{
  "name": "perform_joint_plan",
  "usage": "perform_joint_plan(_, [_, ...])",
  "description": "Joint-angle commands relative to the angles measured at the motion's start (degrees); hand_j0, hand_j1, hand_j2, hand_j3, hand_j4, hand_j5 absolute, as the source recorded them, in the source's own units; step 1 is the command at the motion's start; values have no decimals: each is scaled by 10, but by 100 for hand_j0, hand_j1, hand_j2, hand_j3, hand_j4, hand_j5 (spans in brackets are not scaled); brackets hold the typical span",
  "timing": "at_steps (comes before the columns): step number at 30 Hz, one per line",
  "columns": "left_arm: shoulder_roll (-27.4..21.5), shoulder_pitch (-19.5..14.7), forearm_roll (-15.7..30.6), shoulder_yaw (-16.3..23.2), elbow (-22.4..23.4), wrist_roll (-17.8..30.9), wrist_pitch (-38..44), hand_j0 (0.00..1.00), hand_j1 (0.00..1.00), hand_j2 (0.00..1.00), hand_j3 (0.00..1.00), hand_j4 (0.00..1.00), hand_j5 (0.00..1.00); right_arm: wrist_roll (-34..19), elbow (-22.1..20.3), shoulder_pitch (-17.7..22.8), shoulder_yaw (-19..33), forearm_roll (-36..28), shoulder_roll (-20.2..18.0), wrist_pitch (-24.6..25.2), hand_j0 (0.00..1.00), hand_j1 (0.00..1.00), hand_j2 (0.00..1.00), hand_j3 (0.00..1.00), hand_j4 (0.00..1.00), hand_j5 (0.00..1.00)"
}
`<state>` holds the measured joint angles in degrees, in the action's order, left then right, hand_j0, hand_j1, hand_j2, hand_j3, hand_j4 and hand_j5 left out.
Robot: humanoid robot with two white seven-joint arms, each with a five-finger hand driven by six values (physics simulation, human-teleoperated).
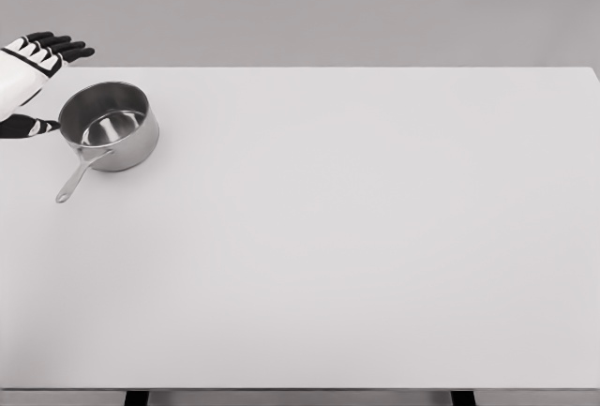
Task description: Rotate pot handle
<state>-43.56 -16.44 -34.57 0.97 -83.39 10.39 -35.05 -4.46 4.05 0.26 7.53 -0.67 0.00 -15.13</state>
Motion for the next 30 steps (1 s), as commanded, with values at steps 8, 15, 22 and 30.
perform_joint_plan(8, [0, 0, 3, 2, -22, 2, 1, 100, 100, 100, 100, 100, 100, 1, 0, 0, -1, -1, 0, 0, 100, 100, 100, 100, 100, 100])
perform_joint_plan(15, [-1, 20, 1, 54, -126, 2, 1, 100, 100, 100, 100, 100, 100, 1, 0, 0, -1, -1, 0, 0, 100, 100, 100, 100, 100, 100])
perform_joint_plan(22, [59, 52, -63, 60, -117, -3, 1, 100, 100, 100, 100, 100, 100, 1, 0, 0, -1, -1, 0, 0, 100, 100, 100, 100, 100, 100])
perform_joint_plan(30, [85, 49, -89, 54, -66, -4, 1, 100, 100, 100, 100, 100, 100, 1, 0, 0, -1, -1, 0, 0, 100, 100, 100, 100, 100, 100])
